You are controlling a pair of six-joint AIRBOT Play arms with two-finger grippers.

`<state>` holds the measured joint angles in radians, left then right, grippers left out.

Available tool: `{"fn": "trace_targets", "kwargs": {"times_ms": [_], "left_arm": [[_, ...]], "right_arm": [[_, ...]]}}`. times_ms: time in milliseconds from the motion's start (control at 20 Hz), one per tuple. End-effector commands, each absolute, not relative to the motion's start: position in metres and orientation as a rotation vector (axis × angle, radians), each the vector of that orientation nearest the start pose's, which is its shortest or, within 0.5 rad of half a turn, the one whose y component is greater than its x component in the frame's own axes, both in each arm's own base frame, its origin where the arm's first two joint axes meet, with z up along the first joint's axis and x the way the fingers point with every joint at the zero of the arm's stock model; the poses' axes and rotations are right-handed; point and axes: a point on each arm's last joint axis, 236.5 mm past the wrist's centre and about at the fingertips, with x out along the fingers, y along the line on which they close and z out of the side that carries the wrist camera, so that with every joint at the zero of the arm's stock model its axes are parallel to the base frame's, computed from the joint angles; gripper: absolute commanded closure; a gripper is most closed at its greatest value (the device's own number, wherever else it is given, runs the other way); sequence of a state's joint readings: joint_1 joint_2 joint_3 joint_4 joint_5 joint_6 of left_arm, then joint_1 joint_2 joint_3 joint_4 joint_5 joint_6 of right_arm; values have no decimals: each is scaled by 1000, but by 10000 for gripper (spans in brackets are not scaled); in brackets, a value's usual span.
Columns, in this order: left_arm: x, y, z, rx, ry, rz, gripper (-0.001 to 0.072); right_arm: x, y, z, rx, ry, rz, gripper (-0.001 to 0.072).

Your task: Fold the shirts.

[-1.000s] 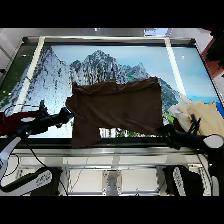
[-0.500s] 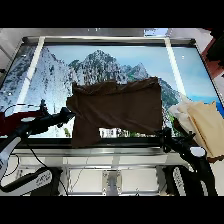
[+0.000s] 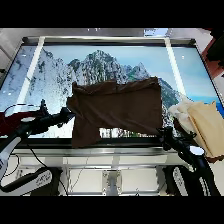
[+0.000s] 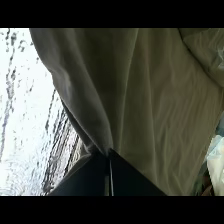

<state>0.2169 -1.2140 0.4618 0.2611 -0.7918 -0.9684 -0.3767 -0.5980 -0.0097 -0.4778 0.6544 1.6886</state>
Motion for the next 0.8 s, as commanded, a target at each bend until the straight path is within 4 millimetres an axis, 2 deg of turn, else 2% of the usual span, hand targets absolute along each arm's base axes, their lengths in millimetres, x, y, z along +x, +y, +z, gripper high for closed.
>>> {"fn": "trace_targets", "kwargs": {"times_ms": [0, 50, 150, 200, 250, 350, 450, 500, 550, 650, 750], "left_arm": [[339, -92, -74, -1026, 1049, -214, 698], [340, -92, -73, -1024, 1047, -215, 698], [347, -97, -59, -980, 1019, -284, 698], [352, -102, -42, -937, 992, -363, 698], [357, -112, -17, -890, 958, -465, 698], [368, -125, 53, -800, 850, -638, 699], [373, -128, 139, -676, 682, -747, 699], [368, -126, 189, -598, 577, -785, 699], [358, -121, 240, -516, 467, -803, 698], [329, -104, 327, -388, 266, -748, 698], [290, -87, 405, -277, 64, -628, 698]], "right_arm": [[249, 35, -97, 1470, 822, -314, 555], [252, 36, -93, 1443, 807, -280, 677], [268, 39, -70, 1411, 731, -174, 685], [282, 40, -48, 1355, 675, -85, 686], [296, 41, -18, 1270, 612, 14, 687], [322, 42, 50, 1096, 494, 170, 687], [338, 35, 138, 912, 344, 255, 687], [338, 27, 183, 815, 264, 265, 688], [332, 19, 228, 714, 180, 256, 687], [300, 0, 318, 518, 18, 169, 688], [256, -12, 383, 329, -100, 28, 687]]}}
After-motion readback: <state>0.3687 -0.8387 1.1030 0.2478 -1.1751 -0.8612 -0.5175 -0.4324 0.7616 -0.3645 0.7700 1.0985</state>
